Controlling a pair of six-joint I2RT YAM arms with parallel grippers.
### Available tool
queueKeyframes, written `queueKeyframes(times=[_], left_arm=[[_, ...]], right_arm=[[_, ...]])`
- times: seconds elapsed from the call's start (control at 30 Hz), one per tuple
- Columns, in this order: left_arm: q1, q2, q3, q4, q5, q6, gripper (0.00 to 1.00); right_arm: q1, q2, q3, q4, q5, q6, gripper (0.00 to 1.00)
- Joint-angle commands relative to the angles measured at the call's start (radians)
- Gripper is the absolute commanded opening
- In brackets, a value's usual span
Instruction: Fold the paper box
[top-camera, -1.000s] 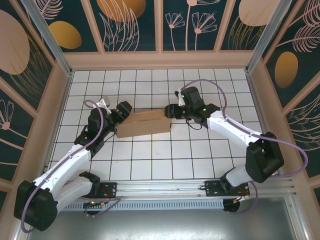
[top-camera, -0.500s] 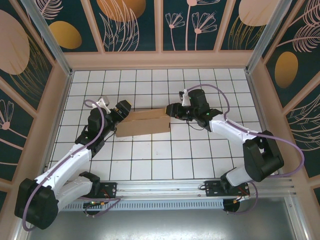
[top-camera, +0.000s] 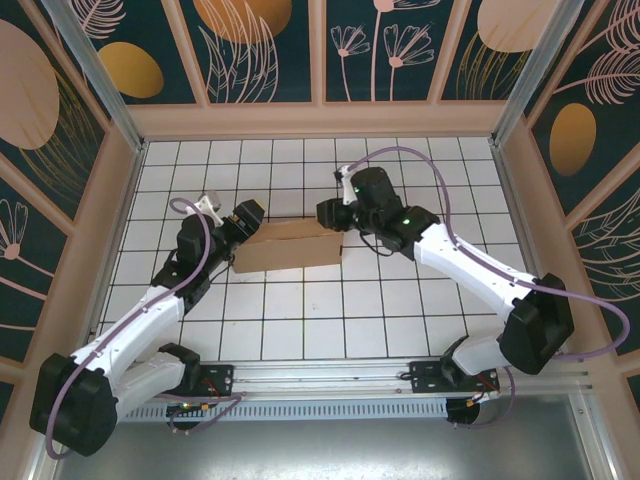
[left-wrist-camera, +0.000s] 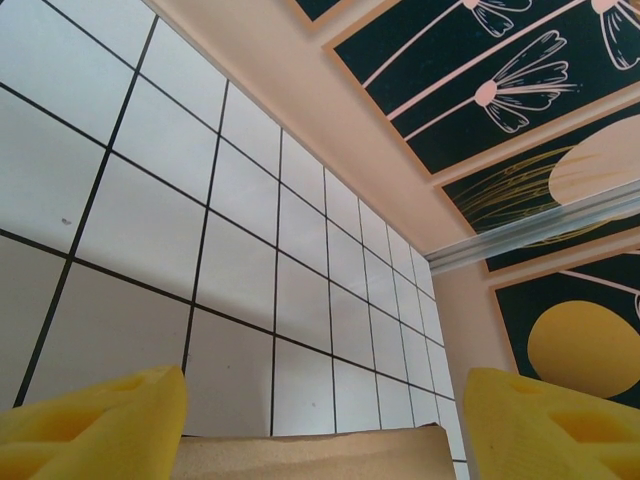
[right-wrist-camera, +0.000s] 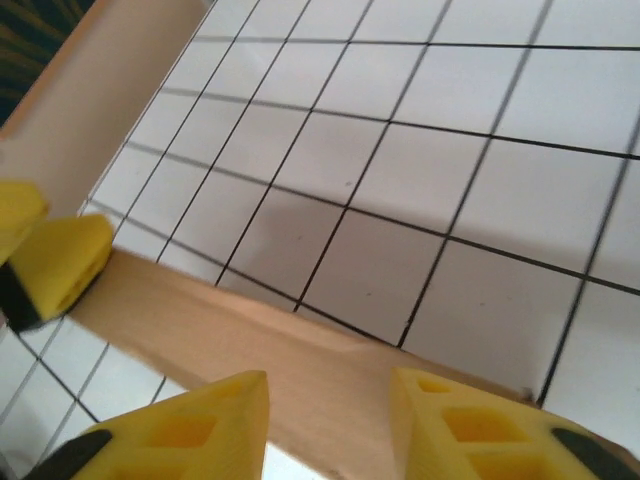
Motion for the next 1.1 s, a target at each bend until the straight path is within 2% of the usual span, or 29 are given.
queueKeyframes(times=[0.0,0.23,0.43,0.57,0.83,1.07], left_arm=[[-0.011,0.06,-0.047,-0.276,0.057,-0.001,0.74],[-0.011,0.067,-0.019,-0.292,0.068,0.013,0.75],[-0.004,0.049,0.148,-0.463,0.016,0.114,0.78],[0.052,-0.004,0.201,-0.57,-0.026,0.134,0.79],[0.181,-0.084,0.155,-0.665,-0.046,0.136,0.78],[0.203,-0.105,0.191,-0.696,-0.093,0.155,0.79]], right_arm=[[0.04,0.06,0.01,-0.033,0.017,-0.036,0.32],[0.068,0.107,-0.008,0.002,0.007,-0.019,0.3],[0.05,0.126,-0.062,-0.005,0.041,0.006,0.28],[0.05,0.128,-0.084,0.008,0.044,0.016,0.28],[0.049,0.132,-0.091,0.018,0.036,0.024,0.29],[0.05,0.133,-0.101,0.023,0.04,0.026,0.29]])
